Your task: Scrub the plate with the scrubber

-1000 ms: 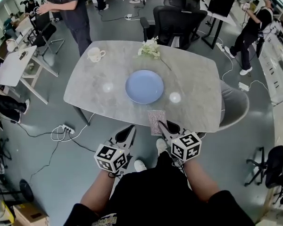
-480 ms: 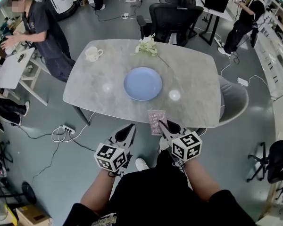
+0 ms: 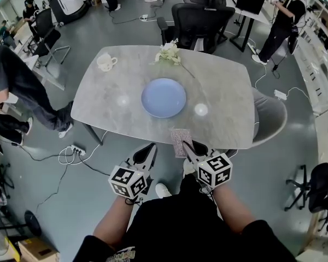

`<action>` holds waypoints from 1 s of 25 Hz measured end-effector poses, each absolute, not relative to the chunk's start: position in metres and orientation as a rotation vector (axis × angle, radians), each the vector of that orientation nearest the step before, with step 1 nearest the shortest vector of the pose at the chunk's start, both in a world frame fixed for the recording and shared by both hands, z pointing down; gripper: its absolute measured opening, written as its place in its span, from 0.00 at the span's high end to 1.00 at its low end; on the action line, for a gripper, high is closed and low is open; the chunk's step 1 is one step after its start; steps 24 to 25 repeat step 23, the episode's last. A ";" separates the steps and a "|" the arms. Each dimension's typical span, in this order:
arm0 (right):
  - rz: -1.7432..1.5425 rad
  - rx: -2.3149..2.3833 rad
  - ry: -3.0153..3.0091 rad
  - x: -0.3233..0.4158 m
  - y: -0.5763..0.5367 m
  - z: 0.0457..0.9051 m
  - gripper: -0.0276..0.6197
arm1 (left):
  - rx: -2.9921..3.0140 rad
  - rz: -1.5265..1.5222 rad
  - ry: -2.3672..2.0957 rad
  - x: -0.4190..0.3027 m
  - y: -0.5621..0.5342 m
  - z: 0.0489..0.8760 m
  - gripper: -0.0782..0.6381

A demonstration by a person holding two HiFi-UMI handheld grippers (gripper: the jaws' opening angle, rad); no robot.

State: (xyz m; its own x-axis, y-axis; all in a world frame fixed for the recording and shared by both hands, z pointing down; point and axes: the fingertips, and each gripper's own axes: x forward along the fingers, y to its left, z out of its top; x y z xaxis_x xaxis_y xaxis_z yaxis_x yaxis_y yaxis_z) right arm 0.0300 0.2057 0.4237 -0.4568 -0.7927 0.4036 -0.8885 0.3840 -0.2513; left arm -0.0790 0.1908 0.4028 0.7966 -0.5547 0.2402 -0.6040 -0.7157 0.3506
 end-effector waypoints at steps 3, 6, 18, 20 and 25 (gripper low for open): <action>0.651 1.501 -2.423 0.032 0.205 0.425 0.85 | 2.567 0.163 -0.870 -0.078 0.190 0.404 0.87; 0.656 1.508 -2.420 0.034 0.203 0.425 0.85 | 2.567 0.166 -0.866 -0.076 0.188 0.404 0.87; 0.668 1.508 -2.412 0.031 0.200 0.429 0.85 | 2.561 0.173 -0.852 -0.078 0.186 0.408 0.87; 0.668 1.509 -2.412 0.029 0.199 0.429 0.85 | 2.561 0.173 -0.852 -0.079 0.185 0.408 0.87; 0.668 1.512 -2.412 0.027 0.198 0.429 0.85 | 2.558 0.172 -0.851 -0.082 0.185 0.409 0.87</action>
